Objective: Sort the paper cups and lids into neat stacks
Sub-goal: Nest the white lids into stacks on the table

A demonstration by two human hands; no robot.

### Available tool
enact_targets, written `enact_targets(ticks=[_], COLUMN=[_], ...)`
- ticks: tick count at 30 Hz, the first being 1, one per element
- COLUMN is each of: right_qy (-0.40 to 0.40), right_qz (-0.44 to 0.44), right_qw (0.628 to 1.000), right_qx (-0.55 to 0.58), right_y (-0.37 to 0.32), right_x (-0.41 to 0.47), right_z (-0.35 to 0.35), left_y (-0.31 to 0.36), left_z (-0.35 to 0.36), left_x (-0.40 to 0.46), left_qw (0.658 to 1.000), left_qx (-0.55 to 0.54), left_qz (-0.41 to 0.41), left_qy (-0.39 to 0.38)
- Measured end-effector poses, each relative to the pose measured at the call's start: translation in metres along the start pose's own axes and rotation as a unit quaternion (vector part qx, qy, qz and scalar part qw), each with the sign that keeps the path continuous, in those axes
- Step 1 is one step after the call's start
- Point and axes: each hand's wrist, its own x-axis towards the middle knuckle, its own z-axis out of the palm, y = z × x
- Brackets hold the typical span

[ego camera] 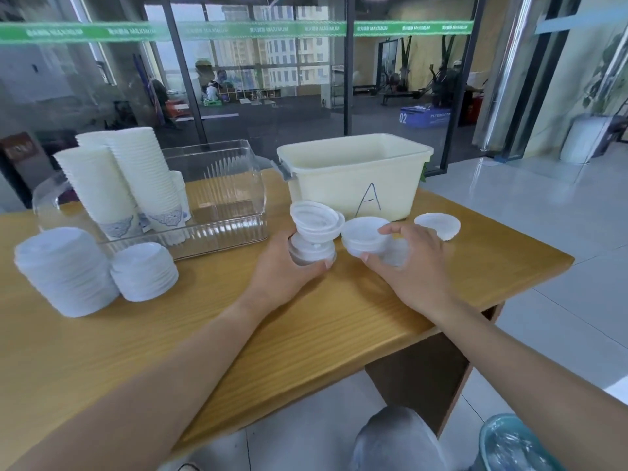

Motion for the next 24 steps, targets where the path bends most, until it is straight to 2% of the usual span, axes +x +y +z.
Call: enact_targets(ticks=[4,10,15,19,24], right_qy=[-0.02,-0.009,0.026,-0.028,-0.068], right_qz=[-0.042,-0.096,-0.221,-0.287,-0.286], right_qw=[0.999,0.994,0.975,0.957,0.955], right_qx=[-0.002,-0.041,-0.02,0.027,0.038], right_y=[-0.035,-0.071,-0.097,-0.117,-0.134], right_x=[-0.003,0.0,-0.001,0.002,0.029], right_z=[0.031,0.071,0.089,0.104,0.125], left_y=[-0.029,-0.057,-0.064,-0.069,-0.075], left_z=[-0.052,-0.102,-0.107,-0.11,-0.119], left_x=[-0.015,-0.034,-0.033,-0.035,-0.036], left_qw=[0.999,0.997,0.998,0.999,0.996], left_qx=[0.031,0.044,0.047,-0.003,-0.064], left_qz=[-0.026,-0.04,-0.027,-0.036,-0.063], left_qy=[0.027,0.051,0.043,0.022,0.016])
